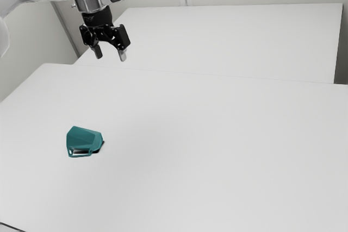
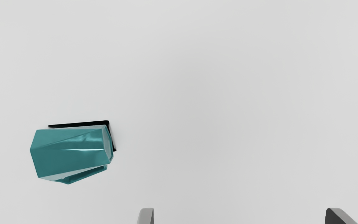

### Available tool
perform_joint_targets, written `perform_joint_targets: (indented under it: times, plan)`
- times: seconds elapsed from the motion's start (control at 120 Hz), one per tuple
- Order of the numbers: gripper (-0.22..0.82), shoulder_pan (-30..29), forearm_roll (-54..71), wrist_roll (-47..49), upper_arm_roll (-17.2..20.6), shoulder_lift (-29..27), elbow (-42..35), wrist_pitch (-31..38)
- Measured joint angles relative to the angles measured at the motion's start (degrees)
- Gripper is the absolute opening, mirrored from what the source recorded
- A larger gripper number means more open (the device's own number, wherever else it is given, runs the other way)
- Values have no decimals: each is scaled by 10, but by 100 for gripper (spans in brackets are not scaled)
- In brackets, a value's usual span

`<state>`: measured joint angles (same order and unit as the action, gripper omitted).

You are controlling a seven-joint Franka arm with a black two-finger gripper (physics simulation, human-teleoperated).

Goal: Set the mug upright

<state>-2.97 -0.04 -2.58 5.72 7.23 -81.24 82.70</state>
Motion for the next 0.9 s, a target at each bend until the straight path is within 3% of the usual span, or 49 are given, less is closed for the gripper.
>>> perform_joint_targets:
  times: [0.167,0.342,0.608,0.9]
  plan:
    - [60,3,-1,-4,-14,4,1,-1]
    - [60,-2,-42,-7,-108,19,-1,-7]
    - [60,-11,-116,-19,-215,57,-6,-16]
    - [60,-89,-191,-74,-229,102,-7,-19]
